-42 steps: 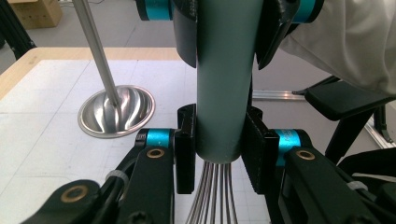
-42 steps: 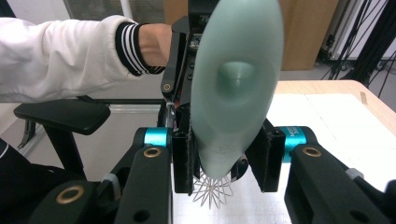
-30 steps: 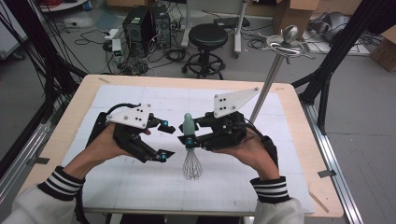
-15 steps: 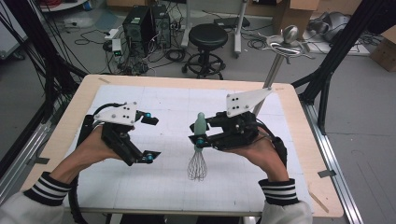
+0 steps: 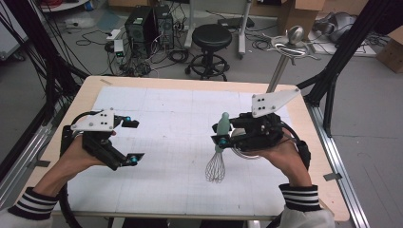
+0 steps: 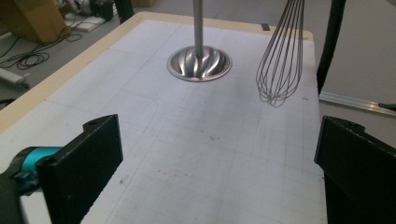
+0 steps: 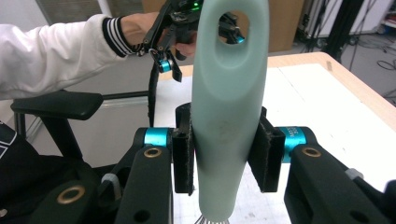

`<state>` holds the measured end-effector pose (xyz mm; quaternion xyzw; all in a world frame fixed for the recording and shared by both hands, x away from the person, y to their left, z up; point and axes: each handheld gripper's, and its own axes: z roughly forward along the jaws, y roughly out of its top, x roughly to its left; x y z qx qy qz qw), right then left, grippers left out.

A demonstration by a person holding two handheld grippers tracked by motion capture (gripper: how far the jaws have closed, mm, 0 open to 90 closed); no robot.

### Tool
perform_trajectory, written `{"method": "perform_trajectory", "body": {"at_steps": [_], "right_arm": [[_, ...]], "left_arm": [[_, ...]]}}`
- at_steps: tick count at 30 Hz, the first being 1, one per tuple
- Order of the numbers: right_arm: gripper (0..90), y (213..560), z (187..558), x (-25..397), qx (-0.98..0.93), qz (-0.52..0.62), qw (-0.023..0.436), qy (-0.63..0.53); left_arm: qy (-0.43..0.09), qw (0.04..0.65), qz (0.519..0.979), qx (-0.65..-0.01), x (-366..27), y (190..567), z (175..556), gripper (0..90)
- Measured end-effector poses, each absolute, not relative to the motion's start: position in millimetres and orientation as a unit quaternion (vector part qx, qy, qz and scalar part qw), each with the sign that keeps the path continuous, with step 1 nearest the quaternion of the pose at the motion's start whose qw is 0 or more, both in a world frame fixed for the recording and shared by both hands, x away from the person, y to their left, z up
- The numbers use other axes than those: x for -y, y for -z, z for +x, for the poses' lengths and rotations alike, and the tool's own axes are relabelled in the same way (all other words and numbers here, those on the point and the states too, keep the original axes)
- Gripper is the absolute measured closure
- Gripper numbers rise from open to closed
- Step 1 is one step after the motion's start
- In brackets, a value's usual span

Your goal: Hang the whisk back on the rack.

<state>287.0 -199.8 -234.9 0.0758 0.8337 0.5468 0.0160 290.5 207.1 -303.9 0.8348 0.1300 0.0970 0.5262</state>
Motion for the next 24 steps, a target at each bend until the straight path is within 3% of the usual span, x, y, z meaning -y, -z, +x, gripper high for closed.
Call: {"method": "perform_trajectory", "body": {"at_steps": [24], "right_arm": [[66.0,212.3,283.5,290.7,-0.828,0.155,0.07,-0.534]], "left_arm": [[-0.12,0.532,0.816,-0.191,-252.9,349.7,282.0,1.7]]}}
